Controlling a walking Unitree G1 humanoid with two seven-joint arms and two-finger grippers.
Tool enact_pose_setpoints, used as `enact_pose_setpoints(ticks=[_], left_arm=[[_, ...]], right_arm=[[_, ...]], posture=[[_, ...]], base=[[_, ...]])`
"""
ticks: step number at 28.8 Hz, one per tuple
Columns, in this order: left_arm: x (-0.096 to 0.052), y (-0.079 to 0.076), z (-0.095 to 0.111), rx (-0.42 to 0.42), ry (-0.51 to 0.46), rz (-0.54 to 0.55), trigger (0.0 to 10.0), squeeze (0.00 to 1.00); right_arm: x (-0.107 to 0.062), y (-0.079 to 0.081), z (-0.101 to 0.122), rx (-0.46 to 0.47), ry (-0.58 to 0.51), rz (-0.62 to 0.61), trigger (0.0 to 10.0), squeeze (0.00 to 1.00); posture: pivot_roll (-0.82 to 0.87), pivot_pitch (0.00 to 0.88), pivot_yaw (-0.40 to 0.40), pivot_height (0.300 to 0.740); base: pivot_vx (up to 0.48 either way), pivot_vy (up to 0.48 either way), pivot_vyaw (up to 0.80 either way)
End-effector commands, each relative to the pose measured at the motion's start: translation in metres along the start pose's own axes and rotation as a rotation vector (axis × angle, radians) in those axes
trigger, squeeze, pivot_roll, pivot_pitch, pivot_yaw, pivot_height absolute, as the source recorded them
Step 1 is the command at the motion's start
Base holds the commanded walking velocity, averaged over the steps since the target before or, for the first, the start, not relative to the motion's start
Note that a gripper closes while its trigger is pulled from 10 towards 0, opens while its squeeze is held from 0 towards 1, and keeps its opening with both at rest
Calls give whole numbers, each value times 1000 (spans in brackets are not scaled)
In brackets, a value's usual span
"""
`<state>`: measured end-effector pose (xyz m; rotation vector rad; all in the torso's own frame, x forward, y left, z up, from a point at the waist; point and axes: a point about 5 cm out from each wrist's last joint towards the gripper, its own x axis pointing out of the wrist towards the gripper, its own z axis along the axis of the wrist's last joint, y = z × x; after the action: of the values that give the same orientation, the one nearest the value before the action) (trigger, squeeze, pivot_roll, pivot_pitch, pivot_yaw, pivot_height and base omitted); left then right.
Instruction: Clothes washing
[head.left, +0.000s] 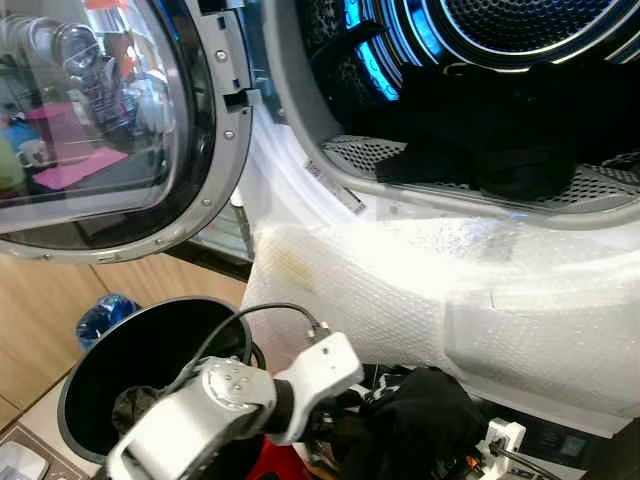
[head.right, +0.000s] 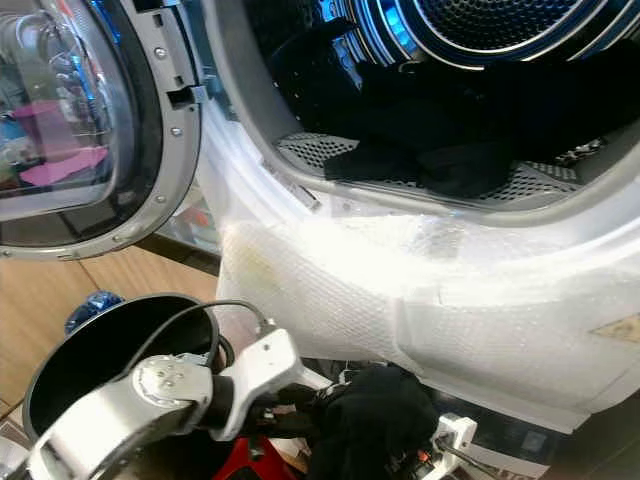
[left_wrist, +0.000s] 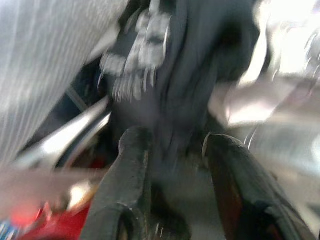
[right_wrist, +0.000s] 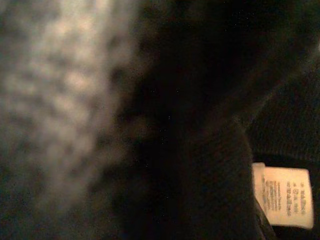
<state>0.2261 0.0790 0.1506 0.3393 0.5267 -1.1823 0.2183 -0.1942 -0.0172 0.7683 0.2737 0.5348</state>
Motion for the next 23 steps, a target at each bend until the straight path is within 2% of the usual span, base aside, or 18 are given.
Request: enact_pose_setpoints(ticks=[1,3,4,5,6,8,10,12,16,17,18,23], left_arm=[[-7,5,-10,14,60,46,10000,1000],[-11,15,-19,45,91,148,10000,1000],[-11,15,-19,45,91,148,10000,1000],[-15,22,-17,43,47,208,10000,1000],[-18,25,-14,7,14,232,10000,1000],[-24,26,-10,-36,-42,241,10000,1000],[-35,27,-6,-38,-119,259,10000,1000],[-49,28,-11,-35,-164,303,10000,1000],[-58,33,-29,-41,-125,410,10000,1000],[-59,36,-34,-75,-143,441,10000,863],[-59,38,-39,-95,-165,485,10000,0],[-60,44,-42,-97,-180,555,10000,0]], right_arm=[[2,1,1,-5,-17,3,0,0],[2,1,2,-5,-19,14,0,0],[2,1,2,-5,-19,14,0,0],[2,2,2,-5,-15,22,0,0],[2,2,1,-5,-9,26,0,0],[1,2,-1,-4,5,34,0,0],[-1,4,-7,-3,38,45,0,0],[-6,6,-19,-5,107,68,0,0],[-14,11,-36,-31,239,120,0,0],[-16,14,-40,-34,271,149,0,0],[-18,18,-44,-37,307,191,0,0],[-21,24,-47,-48,342,250,0,0]], posture=[[22,0,138,740],[20,0,139,740],[20,0,139,740],[20,0,139,740],[20,0,139,740],[20,0,140,740],[21,0,140,740],[24,0,138,740],[34,0,134,740],[36,0,133,740],[40,0,126,740],[35,0,125,740]], base=[[0,0,0],[0,0,0],[0,0,0],[0,0,0],[0,0,0],[0,0,0],[0,0,0],[0,0,0],[0,0,0],[0,0,0],[0,0,0],[0,0,0]])
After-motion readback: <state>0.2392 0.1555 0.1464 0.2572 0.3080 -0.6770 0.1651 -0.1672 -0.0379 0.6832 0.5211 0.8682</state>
